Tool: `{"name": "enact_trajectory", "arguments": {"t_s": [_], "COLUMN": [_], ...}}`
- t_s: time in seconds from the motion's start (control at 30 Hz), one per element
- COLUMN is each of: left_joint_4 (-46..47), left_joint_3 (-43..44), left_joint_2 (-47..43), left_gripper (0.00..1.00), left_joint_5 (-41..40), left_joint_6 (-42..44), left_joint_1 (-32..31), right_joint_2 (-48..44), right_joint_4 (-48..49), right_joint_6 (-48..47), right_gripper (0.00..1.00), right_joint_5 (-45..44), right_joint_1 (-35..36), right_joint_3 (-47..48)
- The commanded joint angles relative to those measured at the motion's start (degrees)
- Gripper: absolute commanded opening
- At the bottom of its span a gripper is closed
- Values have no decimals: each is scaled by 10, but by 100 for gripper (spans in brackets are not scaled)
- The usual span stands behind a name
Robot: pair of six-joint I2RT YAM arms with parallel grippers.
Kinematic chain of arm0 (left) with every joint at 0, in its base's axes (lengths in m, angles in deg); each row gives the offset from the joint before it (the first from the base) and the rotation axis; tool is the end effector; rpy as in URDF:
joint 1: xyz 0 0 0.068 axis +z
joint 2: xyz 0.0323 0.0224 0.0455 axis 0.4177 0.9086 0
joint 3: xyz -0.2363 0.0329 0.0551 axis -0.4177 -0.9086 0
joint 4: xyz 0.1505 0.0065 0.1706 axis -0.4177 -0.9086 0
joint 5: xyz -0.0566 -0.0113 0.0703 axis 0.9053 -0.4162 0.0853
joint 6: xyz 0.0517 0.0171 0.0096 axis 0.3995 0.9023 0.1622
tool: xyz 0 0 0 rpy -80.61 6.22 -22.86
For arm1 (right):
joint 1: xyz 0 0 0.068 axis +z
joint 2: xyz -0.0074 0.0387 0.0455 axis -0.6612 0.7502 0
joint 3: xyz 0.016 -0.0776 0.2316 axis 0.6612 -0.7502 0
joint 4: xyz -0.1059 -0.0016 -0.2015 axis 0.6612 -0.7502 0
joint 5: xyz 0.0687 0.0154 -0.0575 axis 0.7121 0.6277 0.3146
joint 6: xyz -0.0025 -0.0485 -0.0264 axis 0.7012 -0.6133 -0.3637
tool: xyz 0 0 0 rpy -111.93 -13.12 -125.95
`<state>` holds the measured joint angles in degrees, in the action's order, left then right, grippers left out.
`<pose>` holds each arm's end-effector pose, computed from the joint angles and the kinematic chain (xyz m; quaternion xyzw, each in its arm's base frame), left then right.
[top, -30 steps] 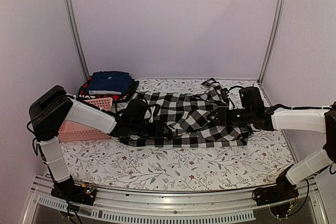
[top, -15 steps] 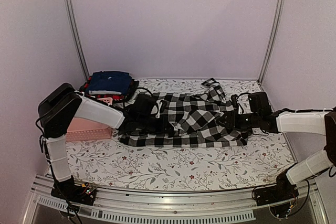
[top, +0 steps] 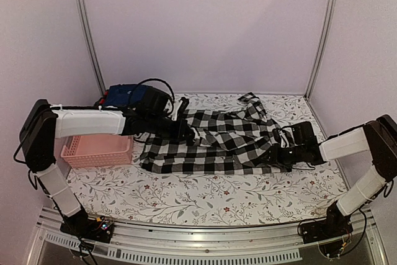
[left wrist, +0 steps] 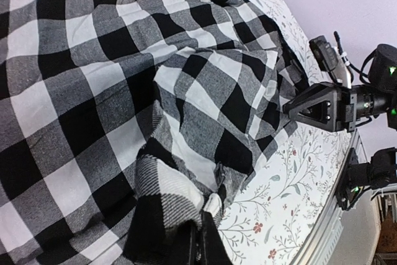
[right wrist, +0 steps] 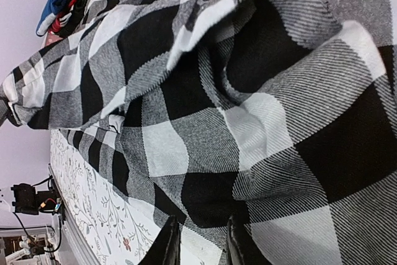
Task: Fold and stack the mixed laundry pile
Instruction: Adjust the 1/3-folded shirt at the center of the board.
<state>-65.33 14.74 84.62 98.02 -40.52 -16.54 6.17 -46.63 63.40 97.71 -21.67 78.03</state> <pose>0.2509 -0.2350 0.2078 0.1567 0.8855 -0.3517 0.2600 0.2248 0.1008 0.1316 -0.0196 0.9015 0.3695 0.2246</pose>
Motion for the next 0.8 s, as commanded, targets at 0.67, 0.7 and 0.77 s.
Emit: {"name": "enact_trajectory", "arguments": {"t_s": [0.67, 0.7, 0.77], "left_joint_4": [-91, -88, -87], "left_joint_3": [231, 231, 230], "left_joint_2": [35, 35, 31], "left_gripper": [0, 0, 0], "left_joint_5": [124, 135, 145], "left_joint_6": [71, 71, 76], "left_joint_1": [24, 24, 24], "right_joint_2": [211, 214, 218], "right_joint_4": [343, 343, 341], "right_joint_6": [108, 106, 105], "right_gripper": [14, 15, 16], "right_joint_5": [-146, -160, -193], "right_joint_1": [116, 123, 127], "right_joint_3": [42, 43, 41]}}
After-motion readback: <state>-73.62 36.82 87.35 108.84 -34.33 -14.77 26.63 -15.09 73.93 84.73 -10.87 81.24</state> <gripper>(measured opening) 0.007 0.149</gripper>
